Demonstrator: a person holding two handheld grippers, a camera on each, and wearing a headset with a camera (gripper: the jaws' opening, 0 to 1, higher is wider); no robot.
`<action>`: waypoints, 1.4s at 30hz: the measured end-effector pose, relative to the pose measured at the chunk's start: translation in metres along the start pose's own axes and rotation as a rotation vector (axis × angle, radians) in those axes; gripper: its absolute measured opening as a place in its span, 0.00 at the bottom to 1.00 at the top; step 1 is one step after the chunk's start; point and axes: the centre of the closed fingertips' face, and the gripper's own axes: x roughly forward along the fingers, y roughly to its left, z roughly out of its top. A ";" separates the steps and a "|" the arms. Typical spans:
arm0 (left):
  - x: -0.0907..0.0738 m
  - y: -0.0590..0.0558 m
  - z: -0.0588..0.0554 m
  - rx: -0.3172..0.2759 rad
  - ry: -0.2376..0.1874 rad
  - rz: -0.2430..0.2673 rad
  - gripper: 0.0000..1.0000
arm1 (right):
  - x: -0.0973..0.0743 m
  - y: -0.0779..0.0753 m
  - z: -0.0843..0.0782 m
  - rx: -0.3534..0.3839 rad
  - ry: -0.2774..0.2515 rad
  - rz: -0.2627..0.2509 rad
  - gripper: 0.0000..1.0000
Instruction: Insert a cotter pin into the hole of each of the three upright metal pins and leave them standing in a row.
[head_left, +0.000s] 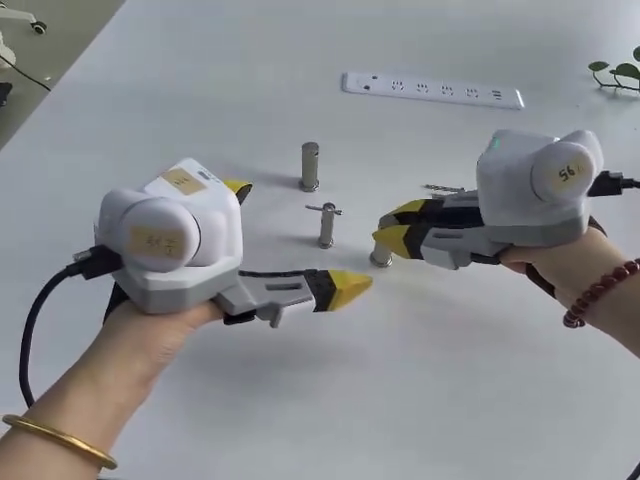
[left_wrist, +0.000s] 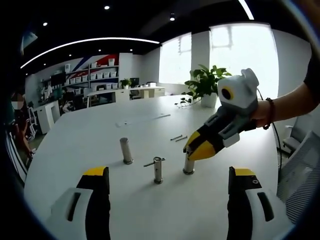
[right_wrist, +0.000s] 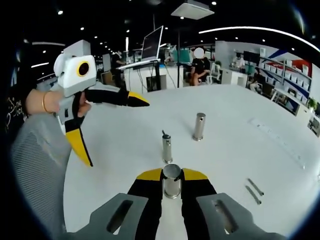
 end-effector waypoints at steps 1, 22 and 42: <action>0.000 0.000 -0.001 0.000 0.003 0.000 0.99 | 0.000 0.001 -0.001 0.000 0.001 0.003 0.08; 0.000 -0.002 -0.002 0.004 0.011 -0.004 0.99 | -0.003 0.004 -0.003 0.062 -0.048 0.017 0.16; -0.002 -0.001 0.005 -0.005 -0.007 0.013 0.99 | -0.044 -0.014 0.009 0.085 -0.009 -0.010 0.27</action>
